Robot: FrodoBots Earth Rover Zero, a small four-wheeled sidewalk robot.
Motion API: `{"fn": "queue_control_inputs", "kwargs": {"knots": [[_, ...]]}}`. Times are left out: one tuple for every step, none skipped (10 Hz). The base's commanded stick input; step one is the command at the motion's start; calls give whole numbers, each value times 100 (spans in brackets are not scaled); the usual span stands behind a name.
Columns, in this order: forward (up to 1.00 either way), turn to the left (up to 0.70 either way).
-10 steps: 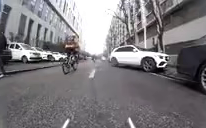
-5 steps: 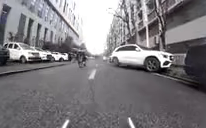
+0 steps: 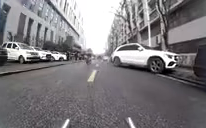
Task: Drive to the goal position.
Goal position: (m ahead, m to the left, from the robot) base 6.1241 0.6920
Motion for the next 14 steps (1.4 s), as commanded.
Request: {"fn": "queue_control_inputs", "kwargs": {"knots": [[70, -14], [70, -14], [70, -9], [70, -2], [70, 0], [70, 0], [70, 0], [70, 0], [70, 0], [70, 0], [70, 0], [70, 0], [70, 0], [70, 0]]}}
